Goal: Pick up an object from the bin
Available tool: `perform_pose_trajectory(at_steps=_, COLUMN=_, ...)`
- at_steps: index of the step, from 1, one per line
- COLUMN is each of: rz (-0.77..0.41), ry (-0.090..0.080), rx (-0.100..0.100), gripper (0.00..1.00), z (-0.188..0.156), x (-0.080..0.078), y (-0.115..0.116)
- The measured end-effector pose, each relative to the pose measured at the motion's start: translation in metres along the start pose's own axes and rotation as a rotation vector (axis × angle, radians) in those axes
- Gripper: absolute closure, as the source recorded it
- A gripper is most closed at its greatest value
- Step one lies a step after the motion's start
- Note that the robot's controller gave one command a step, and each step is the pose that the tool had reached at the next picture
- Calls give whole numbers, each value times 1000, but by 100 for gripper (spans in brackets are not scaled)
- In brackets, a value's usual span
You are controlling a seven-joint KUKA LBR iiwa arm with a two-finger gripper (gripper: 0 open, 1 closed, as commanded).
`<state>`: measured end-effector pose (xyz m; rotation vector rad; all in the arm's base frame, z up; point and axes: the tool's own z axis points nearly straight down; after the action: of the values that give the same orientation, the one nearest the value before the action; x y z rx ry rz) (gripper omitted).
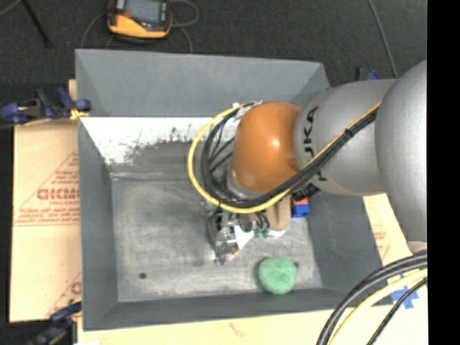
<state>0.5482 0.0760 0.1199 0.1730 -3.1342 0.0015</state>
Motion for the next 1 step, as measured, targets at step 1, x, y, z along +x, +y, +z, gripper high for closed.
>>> perform_pose_trajectory(at_steps=1, rz=-309, ry=-5, rx=-19, gripper=100, z=39, x=-31, y=-83)
